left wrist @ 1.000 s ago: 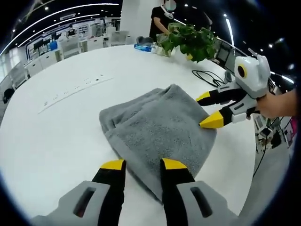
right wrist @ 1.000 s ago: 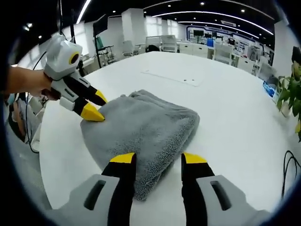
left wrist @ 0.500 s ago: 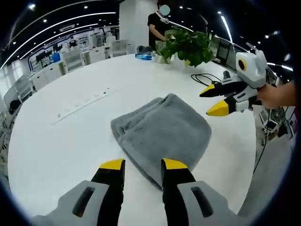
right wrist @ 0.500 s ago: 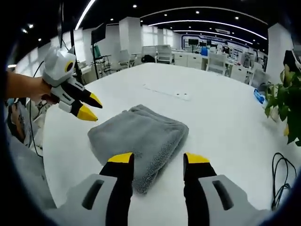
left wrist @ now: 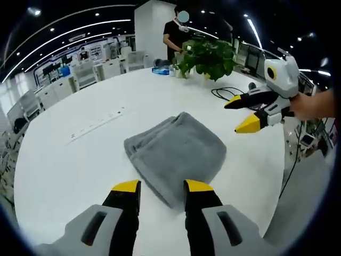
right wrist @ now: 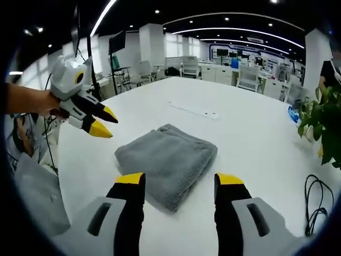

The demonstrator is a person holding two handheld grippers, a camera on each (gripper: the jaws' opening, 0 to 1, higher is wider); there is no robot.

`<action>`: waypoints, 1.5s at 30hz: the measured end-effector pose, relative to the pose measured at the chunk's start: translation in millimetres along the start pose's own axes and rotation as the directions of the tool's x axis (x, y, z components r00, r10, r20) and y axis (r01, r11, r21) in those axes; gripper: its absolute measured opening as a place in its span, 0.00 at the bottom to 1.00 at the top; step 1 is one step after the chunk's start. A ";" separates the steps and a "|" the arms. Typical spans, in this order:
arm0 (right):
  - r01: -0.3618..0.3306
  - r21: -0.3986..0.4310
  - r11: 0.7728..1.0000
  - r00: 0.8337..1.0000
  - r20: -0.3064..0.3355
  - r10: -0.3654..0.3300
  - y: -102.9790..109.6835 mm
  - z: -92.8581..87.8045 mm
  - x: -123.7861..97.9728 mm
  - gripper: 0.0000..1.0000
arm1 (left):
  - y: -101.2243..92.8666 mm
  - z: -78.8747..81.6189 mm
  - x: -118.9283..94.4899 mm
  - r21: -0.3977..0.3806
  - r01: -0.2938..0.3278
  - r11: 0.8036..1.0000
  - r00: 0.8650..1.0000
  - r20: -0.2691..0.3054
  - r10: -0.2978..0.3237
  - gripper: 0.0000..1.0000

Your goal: Fold the towel on the table until its edges align and the towel forms a compact rectangular stack.

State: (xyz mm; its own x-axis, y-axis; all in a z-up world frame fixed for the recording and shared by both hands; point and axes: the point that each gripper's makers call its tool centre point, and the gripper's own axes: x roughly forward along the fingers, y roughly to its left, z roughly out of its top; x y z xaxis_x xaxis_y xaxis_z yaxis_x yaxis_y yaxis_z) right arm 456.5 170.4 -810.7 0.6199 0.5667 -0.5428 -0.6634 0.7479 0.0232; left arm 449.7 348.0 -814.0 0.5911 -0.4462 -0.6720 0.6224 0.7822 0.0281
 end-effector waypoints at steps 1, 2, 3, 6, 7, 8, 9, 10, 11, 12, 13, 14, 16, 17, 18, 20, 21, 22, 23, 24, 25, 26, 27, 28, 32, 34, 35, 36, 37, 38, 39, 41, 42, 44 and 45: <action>-0.004 -0.004 1.000 1.000 0.001 0.004 1.4 0.2 -2.0 0.55 | 0.5 0.4 -1.1 -0.001 -0.003 1.000 1.000 0.000 0.003 0.33; -0.005 -0.005 1.000 1.000 0.002 0.005 1.9 0.4 -2.8 0.55 | 0.0 1.7 -3.5 -0.005 -0.004 1.000 1.000 0.004 0.004 0.34; -0.007 -0.005 1.000 1.000 0.011 0.007 3.3 1.8 -5.4 0.55 | -1.5 3.1 -6.1 -0.007 -0.004 1.000 1.000 0.007 0.004 0.34; -0.008 -0.007 1.000 1.000 0.019 0.008 4.7 3.0 -10.3 0.56 | -5.7 7.7 -12.7 0.001 -0.007 1.000 1.000 0.016 0.007 0.35; -0.009 -0.008 1.000 1.000 0.019 0.009 5.1 2.8 -11.9 0.55 | -6.3 9.0 -14.3 0.004 -0.008 1.000 1.000 0.018 0.008 0.35; -0.011 -0.009 1.000 1.000 0.021 0.011 5.6 2.8 -13.2 0.54 | -7.2 9.9 -15.6 0.005 -0.008 1.000 1.000 0.020 0.008 0.35; -0.013 -0.012 1.000 1.000 0.027 0.013 6.3 3.0 -15.3 0.52 | -9.0 11.3 -17.7 0.008 -0.006 1.000 1.000 0.023 0.006 0.35; -0.016 -0.013 1.000 0.999 0.031 0.017 7.6 3.2 -16.8 0.52 | -10.0 12.1 -19.1 0.011 -0.007 1.000 1.000 0.025 0.006 0.35; -0.020 -0.012 1.000 0.999 0.035 0.020 9.1 3.5 -18.0 0.53 | -10.8 12.5 -21.1 0.017 -0.007 1.000 1.000 0.027 0.007 0.35; -0.021 -0.013 1.000 0.999 0.040 0.021 10.7 3.2 -19.6 0.54 | -11.2 12.5 -22.8 0.016 -0.007 1.000 1.000 0.028 0.007 0.35; -0.024 -0.019 1.000 0.999 0.039 0.024 12.9 2.5 -21.3 0.55 | -12.6 13.6 -25.9 0.004 -0.006 1.000 0.999 0.039 0.006 0.36; -0.026 -0.024 0.999 0.999 0.040 0.026 15.5 2.3 -23.2 0.55 | -13.1 13.7 -26.9 -0.002 -0.005 1.000 0.999 0.042 0.005 0.36; -0.033 -0.038 0.999 0.998 0.045 0.035 20.9 1.7 -26.8 0.57 | -14.0 12.5 -31.4 -0.015 -0.008 1.000 0.999 0.050 0.009 0.36; -0.036 -0.044 0.998 0.998 0.045 0.038 23.2 1.3 -27.9 0.57 | -14.4 12.1 -32.7 -0.024 -0.009 1.000 0.998 0.056 0.011 0.36; -0.042 -0.055 0.998 0.998 0.047 0.044 27.7 0.8 -29.8 0.58 | -15.4 11.4 -33.9 -0.043 -0.008 0.999 0.998 0.064 0.011 0.36; -0.047 -0.066 0.997 0.998 0.048 0.051 32.4 0.3 -31.1 0.59 | -18.1 10.7 -36.0 -0.057 -0.007 0.998 0.997 0.072 0.012 0.36; -0.053 -0.076 0.996 0.997 0.043 0.056 37.9 -0.4 -32.7 0.60 | -21.5 10.5 -38.0 -0.059 -0.006 0.998 0.997 0.077 0.010 0.37; -0.055 -0.086 0.995 0.997 0.044 0.059 42.5 -0.2 -34.4 0.61 | -25.0 10.4 -39.8 -0.051 -0.007 0.999 0.997 0.081 0.011 0.38; -0.057 -0.091 0.994 0.997 0.047 0.061 45.2 0.1 -35.7 0.61 | -26.4 10.5 -40.8 -0.040 -0.011 0.999 0.996 0.084 0.014 0.39; -0.058 -0.090 0.994 0.997 0.049 0.063 46.5 -0.1 -36.5 0.61 | -28.3 10.2 -41.7 -0.033 -0.011 0.999 0.996 0.085 0.014 0.41; -0.059 -0.088 0.994 0.997 0.052 0.064 47.5 0.0 -36.9 0.61 | -30.5 9.8 -42.7 -0.030 -0.009 1.000 0.996 0.085 0.011 0.42; -0.060 -0.082 0.995 0.996 0.055 0.065 49.5 -0.2 -38.0 0.61 | -34.0 9.1 -44.3 -0.024 -0.004 1.000 0.996 0.084 0.006 0.42; -0.057 -0.075 0.996 0.996 0.062 0.062 51.2 -0.4 -39.9 0.60 | -36.0 8.3 -45.4 -0.015 -0.004 1.000 0.996 0.087 0.005 0.43; -0.058 -0.070 0.996 0.996 0.066 0.062 52.4 -0.6 -41.0 0.60 | -36.8 7.9 -46.3 -0.012 -0.005 1.000 0.996 0.091 0.006 0.43; -0.049 -0.053 0.997 0.996 0.070 0.052 62.0 -5.0 -50.7 0.61 | -42.6 3.0 -50.3 -0.014 -0.003 1.000 0.995 0.100 0.004 0.45; -0.041 -0.051 0.998 0.996 0.073 0.045 66.2 -7.2 -56.4 0.63 | -43.8 -0.8 -52.9 -0.004 -0.010 1.000 0.995 0.101 0.011 0.49; -0.037 -0.050 0.998 0.996 0.073 0.041 67.9 -8.8 -59.4 0.64 | -44.0 -2.1 -54.6 -0.002 -0.017 1.000 0.994 0.104 0.017 0.51; -0.033 -0.046 0.998 0.997 0.072 0.036 65.2 -11.1 -59.0 0.65 | -44.3 -4.3 -56.0 -0.002 -0.020 1.000 0.995 0.102 0.020 0.55; -0.032 -0.040 0.999 0.997 0.068 0.034 65.0 -13.2 -59.9 0.67 | -44.7 -7.6 -58.6 -0.001 -0.029 1.000 0.994 0.101 0.029 0.58; -0.031 -0.028 0.999 0.997 0.069 0.033 62.5 -16.5 -60.0 0.69 | -44.8 -9.5 -60.4 -0.001 -0.034 0.999 0.994 0.103 0.034 0.60; -0.031 -0.021 0.999 0.997 0.073 0.032 62.1 -17.8 -61.0 0.69 | -45.1 -11.1 -61.8 -0.001 -0.035 0.999 0.994 0.106 0.035 0.61; -0.026 -0.010 1.000 0.996 0.081 0.027 63.9 -18.5 -64.7 0.71 | -45.7 -14.9 -64.1 -0.009 -0.037 0.999 0.993 0.108 0.038 0.62; -0.020 -0.001 1.000 0.996 0.083 0.020 61.5 -20.3 -64.5 0.72 | -45.9 -16.9 -65.3 -0.016 -0.041 0.999 0.993 0.110 0.043 0.64; -0.009 0.022 1.000 0.996 0.088 0.007 60.0 -21.7 -65.3 0.78 | -45.6 -20.2 -66.8 -0.038 -0.048 0.998 0.992 0.116 0.052 0.68; -0.009 0.024 1.000 0.996 0.090 0.007 60.6 -22.0 -65.5 0.80 | -45.9 -21.3 -67.8 -0.049 -0.051 0.997 0.991 0.118 0.056 0.71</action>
State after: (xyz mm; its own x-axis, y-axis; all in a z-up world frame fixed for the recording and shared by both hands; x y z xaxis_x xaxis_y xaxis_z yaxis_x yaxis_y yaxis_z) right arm 366.5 171.0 -792.2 0.6506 0.6002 -0.4652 -0.6585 0.7510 0.0480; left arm 370.1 351.6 -785.5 0.6818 -0.4496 -0.5770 0.5654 0.8244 0.0256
